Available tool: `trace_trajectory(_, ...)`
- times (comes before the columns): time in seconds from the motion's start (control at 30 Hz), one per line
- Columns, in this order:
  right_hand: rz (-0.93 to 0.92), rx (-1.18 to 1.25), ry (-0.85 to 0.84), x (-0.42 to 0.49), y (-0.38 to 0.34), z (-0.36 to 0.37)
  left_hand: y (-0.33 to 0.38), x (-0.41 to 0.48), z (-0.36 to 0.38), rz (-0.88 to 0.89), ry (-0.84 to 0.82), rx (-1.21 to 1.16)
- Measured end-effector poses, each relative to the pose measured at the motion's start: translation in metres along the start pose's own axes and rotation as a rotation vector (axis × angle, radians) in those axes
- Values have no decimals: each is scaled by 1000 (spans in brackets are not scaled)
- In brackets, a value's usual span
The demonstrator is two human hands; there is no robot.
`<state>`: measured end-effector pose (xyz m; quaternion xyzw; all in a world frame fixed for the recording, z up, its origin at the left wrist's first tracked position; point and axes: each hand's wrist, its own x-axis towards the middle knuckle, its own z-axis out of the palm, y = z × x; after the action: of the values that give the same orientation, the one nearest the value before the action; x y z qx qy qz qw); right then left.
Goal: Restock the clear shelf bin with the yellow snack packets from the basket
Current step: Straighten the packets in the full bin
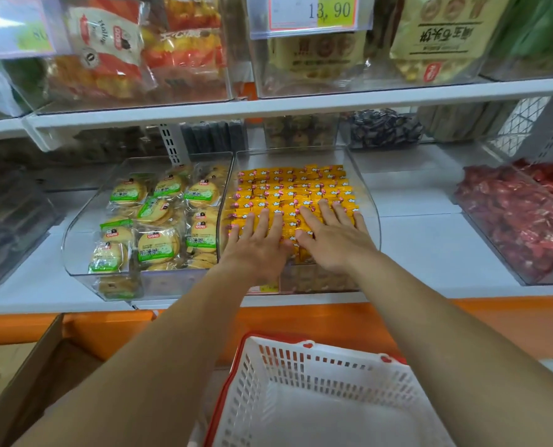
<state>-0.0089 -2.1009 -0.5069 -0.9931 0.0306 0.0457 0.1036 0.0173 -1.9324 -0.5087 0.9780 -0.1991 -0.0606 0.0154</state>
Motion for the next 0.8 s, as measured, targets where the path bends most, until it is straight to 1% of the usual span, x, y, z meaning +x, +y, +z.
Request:
trace_trajectory(0.07, 4, 17, 45, -2, 0, -2, 2, 1, -2, -1, -4, 2)
trace_trajectory(0.2, 29, 88, 165, -4, -4, -4, 1, 7, -6, -24, 57, 15)
trace_trajectory(0.3, 6, 73, 135, 7, -3, -5, 0, 24, -12, -45, 62, -34)
trace_trajectory(0.5, 15, -59, 65, 27, 1, 4, -3, 47, -5, -28, 28, -11)
trace_trajectory(0.6, 13, -48, 74, 22, 0, 0, -2, 41, -8, -17, 34, -16)
trace_trajectory(0.7, 33, 3, 111, 21, -2, -5, -2, 40, -10, -29, 95, -44)
trace_trajectory(0.8, 62, -9, 93, 34, 0, -7, -5, 55, -13, -47, 75, -57)
